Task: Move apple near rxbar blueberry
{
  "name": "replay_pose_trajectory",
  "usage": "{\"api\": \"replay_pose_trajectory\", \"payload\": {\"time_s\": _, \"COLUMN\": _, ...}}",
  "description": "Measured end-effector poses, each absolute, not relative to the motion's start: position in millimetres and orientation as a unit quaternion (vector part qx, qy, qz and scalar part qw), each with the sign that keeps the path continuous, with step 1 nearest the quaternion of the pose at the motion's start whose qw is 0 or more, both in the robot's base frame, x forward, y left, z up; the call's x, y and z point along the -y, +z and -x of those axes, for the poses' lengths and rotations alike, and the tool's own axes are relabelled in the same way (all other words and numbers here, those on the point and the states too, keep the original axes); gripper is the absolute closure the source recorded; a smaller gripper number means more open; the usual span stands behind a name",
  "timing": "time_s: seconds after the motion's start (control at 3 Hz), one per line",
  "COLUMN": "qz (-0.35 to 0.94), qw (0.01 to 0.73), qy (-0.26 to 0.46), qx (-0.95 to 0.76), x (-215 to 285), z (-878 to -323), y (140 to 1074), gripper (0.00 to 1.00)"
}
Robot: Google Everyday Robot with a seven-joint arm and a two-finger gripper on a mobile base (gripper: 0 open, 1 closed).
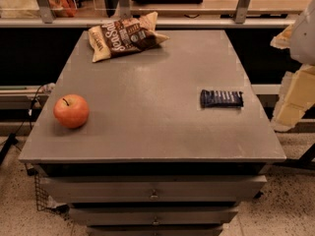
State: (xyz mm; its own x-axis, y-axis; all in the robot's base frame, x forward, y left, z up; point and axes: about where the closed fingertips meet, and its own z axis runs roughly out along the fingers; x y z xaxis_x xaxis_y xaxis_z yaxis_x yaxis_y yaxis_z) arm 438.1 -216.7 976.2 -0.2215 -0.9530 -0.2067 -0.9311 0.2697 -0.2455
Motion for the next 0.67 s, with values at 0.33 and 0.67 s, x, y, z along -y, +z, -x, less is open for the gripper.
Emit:
{"api": "replay_pose_trajectory", "payload": {"time_s": 0.33, "qz": 0.603, "qw": 0.159, "qy": -0.034, "qx": -0.781, "x": 216.6, "z": -438.1, "y": 976.2, "gripper": 0.00}}
{"api": "replay_pose_trajectory", "payload": {"time_s": 0.67, "qz": 0.610, "qw": 0.183, "qy": -0.005, "qx": -0.771, "x": 198.7, "z": -446.9, "y": 962.8, "gripper": 0.00}}
